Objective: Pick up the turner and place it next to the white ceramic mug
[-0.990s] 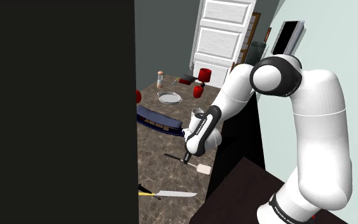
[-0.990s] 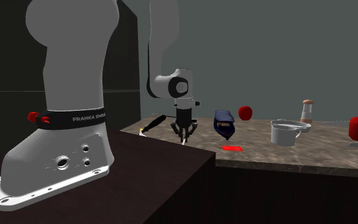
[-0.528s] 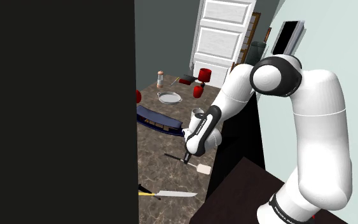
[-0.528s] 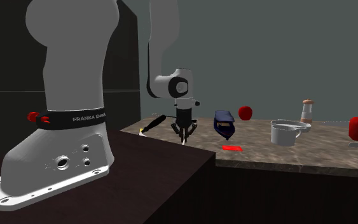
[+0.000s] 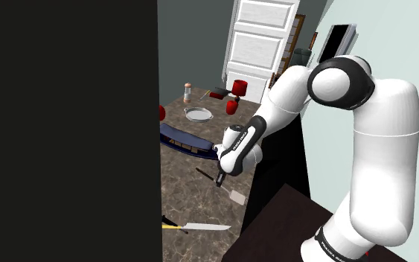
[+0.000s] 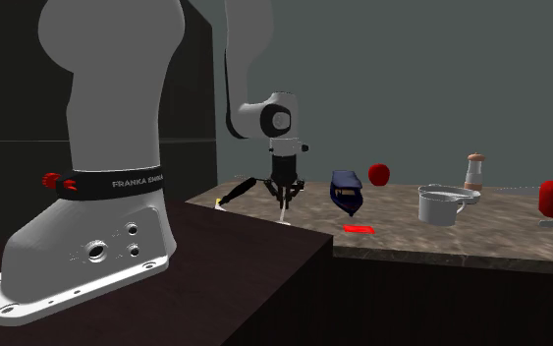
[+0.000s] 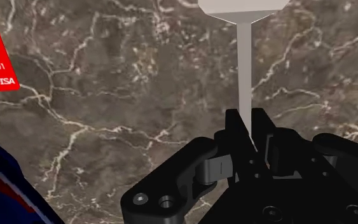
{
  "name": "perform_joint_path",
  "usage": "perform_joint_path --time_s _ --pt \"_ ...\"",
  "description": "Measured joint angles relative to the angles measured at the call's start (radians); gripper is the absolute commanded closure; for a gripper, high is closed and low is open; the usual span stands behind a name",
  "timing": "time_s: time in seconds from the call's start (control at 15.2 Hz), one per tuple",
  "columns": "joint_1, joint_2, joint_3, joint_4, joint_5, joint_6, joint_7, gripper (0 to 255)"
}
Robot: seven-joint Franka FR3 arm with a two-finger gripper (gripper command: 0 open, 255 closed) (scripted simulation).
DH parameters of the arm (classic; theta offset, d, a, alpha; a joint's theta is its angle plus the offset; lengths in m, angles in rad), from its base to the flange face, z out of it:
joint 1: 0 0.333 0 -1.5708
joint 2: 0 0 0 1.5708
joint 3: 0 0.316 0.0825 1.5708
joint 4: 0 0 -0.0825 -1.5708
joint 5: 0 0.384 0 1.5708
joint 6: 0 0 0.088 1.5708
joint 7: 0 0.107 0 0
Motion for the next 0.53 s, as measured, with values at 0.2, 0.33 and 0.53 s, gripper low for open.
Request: perform_joint_path --time_s 0.2,0.33,0.53 --pt "0.007 -0.044 -0.008 -0.012 -0.005 -0.032 0.006 255" --pt "0.013 -0.076 -0.014 -0.020 -0.010 -0.056 0.011 255" --pt "0.022 -0.125 -0.023 -0.032 -0.018 -0.093 0.022 255"
